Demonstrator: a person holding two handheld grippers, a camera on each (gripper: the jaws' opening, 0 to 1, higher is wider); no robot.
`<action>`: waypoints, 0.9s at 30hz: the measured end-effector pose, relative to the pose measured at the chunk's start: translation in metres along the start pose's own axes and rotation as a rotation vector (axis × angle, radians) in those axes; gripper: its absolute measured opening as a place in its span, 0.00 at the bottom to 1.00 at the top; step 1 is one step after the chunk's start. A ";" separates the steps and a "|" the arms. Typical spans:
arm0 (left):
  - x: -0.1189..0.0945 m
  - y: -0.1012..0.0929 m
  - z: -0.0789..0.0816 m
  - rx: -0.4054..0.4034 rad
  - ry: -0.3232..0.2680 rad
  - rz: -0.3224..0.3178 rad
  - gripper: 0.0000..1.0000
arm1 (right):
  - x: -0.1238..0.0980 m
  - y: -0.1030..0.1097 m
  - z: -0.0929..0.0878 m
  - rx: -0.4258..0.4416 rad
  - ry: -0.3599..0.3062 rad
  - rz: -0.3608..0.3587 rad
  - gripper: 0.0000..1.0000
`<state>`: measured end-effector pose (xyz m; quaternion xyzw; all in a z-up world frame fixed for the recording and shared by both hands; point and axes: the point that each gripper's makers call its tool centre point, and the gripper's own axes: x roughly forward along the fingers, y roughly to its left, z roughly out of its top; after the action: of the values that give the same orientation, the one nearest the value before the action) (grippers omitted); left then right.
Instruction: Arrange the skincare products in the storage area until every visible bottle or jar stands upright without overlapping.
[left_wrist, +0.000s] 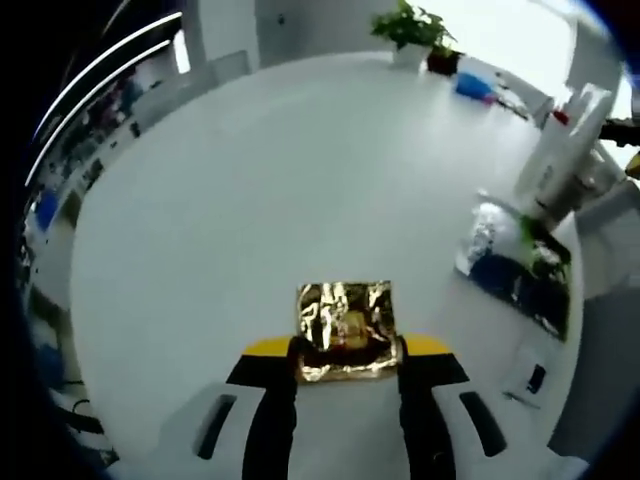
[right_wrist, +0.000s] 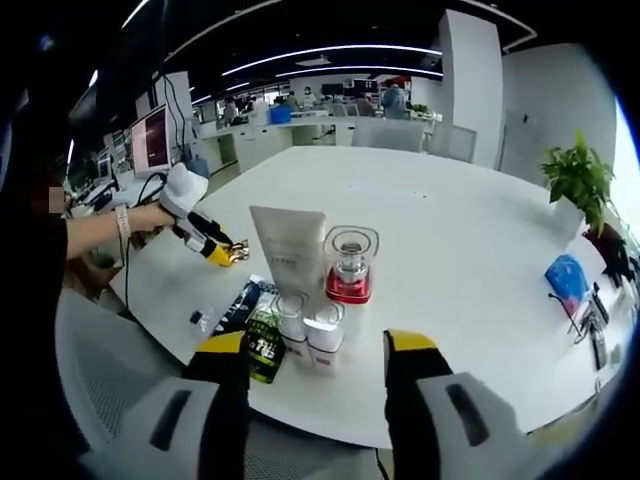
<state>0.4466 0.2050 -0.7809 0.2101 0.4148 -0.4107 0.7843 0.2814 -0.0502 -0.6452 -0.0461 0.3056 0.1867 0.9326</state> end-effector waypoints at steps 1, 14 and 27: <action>-0.001 -0.002 -0.001 0.018 0.003 -0.010 0.36 | 0.000 0.000 0.000 -0.001 0.001 -0.002 0.58; -0.011 -0.040 0.007 0.254 0.027 -0.121 0.36 | 0.000 0.004 0.007 -0.008 -0.009 0.001 0.75; -0.004 -0.071 -0.004 0.419 0.131 -0.213 0.36 | -0.004 0.001 0.002 0.007 0.006 -0.017 0.95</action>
<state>0.3853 0.1689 -0.7788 0.3494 0.3906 -0.5534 0.6474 0.2791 -0.0505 -0.6406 -0.0460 0.3084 0.1776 0.9334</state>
